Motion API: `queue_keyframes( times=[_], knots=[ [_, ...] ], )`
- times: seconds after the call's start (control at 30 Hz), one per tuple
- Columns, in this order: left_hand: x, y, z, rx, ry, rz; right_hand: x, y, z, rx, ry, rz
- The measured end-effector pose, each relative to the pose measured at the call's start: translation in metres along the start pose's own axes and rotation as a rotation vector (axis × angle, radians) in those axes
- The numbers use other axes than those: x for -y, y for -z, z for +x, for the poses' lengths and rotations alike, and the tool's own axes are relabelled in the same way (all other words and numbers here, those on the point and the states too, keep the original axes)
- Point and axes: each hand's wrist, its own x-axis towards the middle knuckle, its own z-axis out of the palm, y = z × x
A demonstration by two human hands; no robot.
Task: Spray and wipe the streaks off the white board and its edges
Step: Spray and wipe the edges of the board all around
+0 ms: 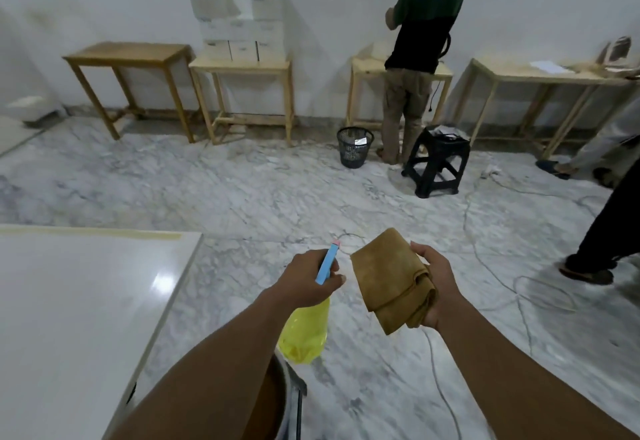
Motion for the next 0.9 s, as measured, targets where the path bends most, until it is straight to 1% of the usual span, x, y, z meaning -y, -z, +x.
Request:
queue_keyframes(
  times=[0.17, 0.3, 0.37, 0.47, 0.63, 0.7, 0.73, 0.8, 0.83, 0.9],
  knots=[
    [-0.014, 0.015, 0.074, -0.069, 0.075, 0.009, 0.067, -0.006, 0.071, 0.028, -0.012, -0.117],
    [-0.013, 0.023, 0.126, -0.145, 0.156, -0.007, 0.109, -0.028, 0.137, 0.122, -0.058, -0.175],
    [-0.013, 0.02, 0.15, -0.21, 0.213, -0.011, 0.132, -0.035, 0.169, 0.158, -0.071, -0.224],
    [-0.016, 0.02, 0.161, -0.239, 0.245, 0.009, 0.153, -0.046, 0.196, 0.204, -0.12, -0.238],
    [-0.018, 0.039, 0.192, -0.271, 0.322, -0.033, 0.184, -0.07, 0.236, 0.272, -0.137, -0.257],
    [-0.004, 0.049, 0.21, -0.322, 0.413, -0.052, 0.193, -0.101, 0.27, 0.347, -0.209, -0.328],
    [-0.004, 0.048, 0.21, -0.309, 0.411, -0.064, 0.191, -0.1, 0.271, 0.352, -0.213, -0.325],
    [0.02, 0.065, 0.235, -0.367, 0.46, -0.074, 0.198, -0.142, 0.311, 0.413, -0.259, -0.394],
    [0.02, 0.067, 0.238, -0.361, 0.462, -0.085, 0.198, -0.144, 0.313, 0.401, -0.263, -0.38],
    [0.056, 0.093, 0.264, -0.439, 0.531, -0.11, 0.194, -0.194, 0.36, 0.438, -0.289, -0.444]
  ],
)
